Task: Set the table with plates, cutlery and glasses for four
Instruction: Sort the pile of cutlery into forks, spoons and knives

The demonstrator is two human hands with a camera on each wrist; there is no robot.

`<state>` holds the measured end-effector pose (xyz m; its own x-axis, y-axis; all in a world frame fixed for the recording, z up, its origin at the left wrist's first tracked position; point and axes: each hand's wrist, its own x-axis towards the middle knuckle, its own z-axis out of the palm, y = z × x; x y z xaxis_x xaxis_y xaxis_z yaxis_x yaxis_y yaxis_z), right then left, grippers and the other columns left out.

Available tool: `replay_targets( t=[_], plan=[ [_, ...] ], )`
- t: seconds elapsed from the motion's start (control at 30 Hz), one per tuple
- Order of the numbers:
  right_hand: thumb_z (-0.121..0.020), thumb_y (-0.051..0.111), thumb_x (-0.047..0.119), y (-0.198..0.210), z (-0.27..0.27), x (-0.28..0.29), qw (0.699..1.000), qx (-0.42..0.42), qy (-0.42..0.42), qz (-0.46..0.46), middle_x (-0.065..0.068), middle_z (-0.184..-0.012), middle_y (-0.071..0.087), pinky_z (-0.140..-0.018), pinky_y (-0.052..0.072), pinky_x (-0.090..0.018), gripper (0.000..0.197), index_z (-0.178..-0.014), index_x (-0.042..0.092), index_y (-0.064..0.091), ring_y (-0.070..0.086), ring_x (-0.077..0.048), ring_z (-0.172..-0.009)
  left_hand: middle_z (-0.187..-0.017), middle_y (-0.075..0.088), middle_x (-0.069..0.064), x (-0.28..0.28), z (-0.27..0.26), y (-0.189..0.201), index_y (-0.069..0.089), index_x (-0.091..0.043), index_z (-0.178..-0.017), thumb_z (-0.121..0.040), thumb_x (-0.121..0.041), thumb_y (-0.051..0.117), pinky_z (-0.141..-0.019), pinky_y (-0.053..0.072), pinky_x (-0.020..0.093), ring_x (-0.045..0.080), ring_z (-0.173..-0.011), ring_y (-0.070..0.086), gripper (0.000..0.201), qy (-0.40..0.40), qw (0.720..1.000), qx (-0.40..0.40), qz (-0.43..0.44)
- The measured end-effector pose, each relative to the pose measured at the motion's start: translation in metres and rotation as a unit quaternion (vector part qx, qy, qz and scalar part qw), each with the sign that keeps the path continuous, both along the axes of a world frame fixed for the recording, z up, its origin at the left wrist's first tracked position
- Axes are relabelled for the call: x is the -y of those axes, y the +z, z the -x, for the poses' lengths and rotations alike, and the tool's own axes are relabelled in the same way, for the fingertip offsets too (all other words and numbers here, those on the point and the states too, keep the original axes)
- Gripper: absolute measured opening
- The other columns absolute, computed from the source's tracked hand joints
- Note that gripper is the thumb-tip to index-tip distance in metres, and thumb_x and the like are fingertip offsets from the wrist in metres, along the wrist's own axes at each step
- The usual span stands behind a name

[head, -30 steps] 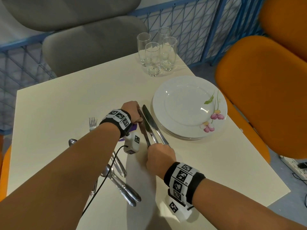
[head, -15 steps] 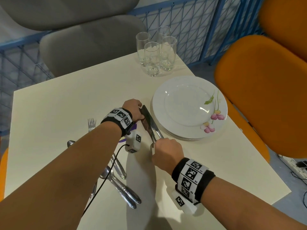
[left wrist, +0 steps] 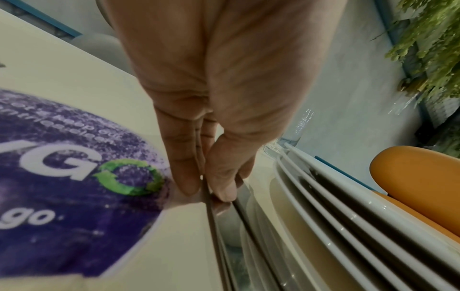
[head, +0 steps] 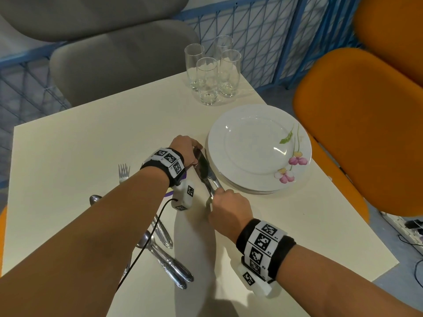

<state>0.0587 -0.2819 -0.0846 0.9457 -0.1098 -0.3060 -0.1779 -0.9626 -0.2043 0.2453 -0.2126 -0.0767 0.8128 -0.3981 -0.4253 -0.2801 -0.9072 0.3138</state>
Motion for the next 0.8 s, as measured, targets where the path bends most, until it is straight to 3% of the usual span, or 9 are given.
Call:
replay_targets(
  t=[0.1,0.27,0.33,0.43,0.6,0.8],
  plan=[
    [-0.091,0.046,0.02,-0.007,-0.001,-0.001,1.0,0.019,-0.005,0.004,-0.016,-0.103,0.057,-0.062,0.037,-0.031,0.031,-0.116,0.002,0.05,0.059,-0.032,-0.087,-0.122,0.064,0.009,0.0,0.0,0.0,0.063,-0.025,-0.126,-0.077,-0.014,0.076,-0.096,0.049,0.03,0.025,-0.111,0.06,0.052,0.003,1.0,-0.003,0.003],
    [-0.087,0.049,0.01,-0.011,0.001,0.0,0.999,0.033,-0.011,0.028,-0.019,-0.106,0.054,-0.063,0.04,-0.033,0.029,-0.114,0.0,0.052,0.055,-0.034,-0.092,-0.124,0.064,0.01,0.001,0.002,0.001,0.06,-0.018,-0.131,-0.078,-0.011,0.075,-0.099,0.048,0.032,0.026,-0.112,0.06,0.055,0.004,1.0,0.0,0.006],
    [-0.074,0.063,0.008,-0.008,0.003,-0.003,0.998,0.039,-0.02,0.038,-0.019,-0.093,0.056,-0.052,0.043,-0.032,0.026,-0.099,0.0,0.061,0.055,-0.034,-0.079,-0.127,0.062,0.011,0.001,0.002,0.002,0.058,-0.015,-0.133,-0.079,-0.01,0.074,-0.1,0.047,0.033,0.027,-0.115,0.059,0.056,0.004,1.0,0.002,0.006],
    [-0.047,0.076,0.006,-0.013,0.003,-0.006,0.996,0.059,-0.034,0.052,-0.014,-0.066,0.053,-0.036,0.03,-0.024,0.027,-0.071,0.002,0.064,0.051,-0.029,-0.053,-0.13,0.059,0.012,0.001,0.002,0.003,0.054,-0.013,-0.136,-0.08,-0.011,0.074,-0.101,0.046,0.035,0.028,-0.118,0.057,0.059,0.001,1.0,-0.001,-0.005],
    [-0.043,0.078,0.003,-0.016,0.003,-0.006,0.996,0.063,-0.029,0.06,-0.014,-0.062,0.052,-0.032,0.032,-0.023,0.027,-0.066,0.002,0.063,0.05,-0.028,-0.048,-0.126,0.062,0.014,0.003,0.005,0.007,0.051,-0.01,-0.137,-0.079,-0.01,0.075,-0.096,0.05,0.039,0.031,-0.111,0.061,0.063,-0.003,1.0,-0.013,-0.009],
    [-0.04,0.078,0.004,-0.016,0.006,-0.006,0.994,0.083,-0.034,0.058,-0.014,-0.065,0.053,-0.034,0.027,-0.023,0.033,-0.07,0.003,0.065,0.049,-0.028,-0.046,-0.12,0.064,0.017,0.003,0.006,0.01,0.051,-0.007,-0.137,-0.079,-0.009,0.075,-0.09,0.053,0.041,0.035,-0.103,0.064,0.062,-0.017,1.0,-0.015,-0.02]
  ],
)
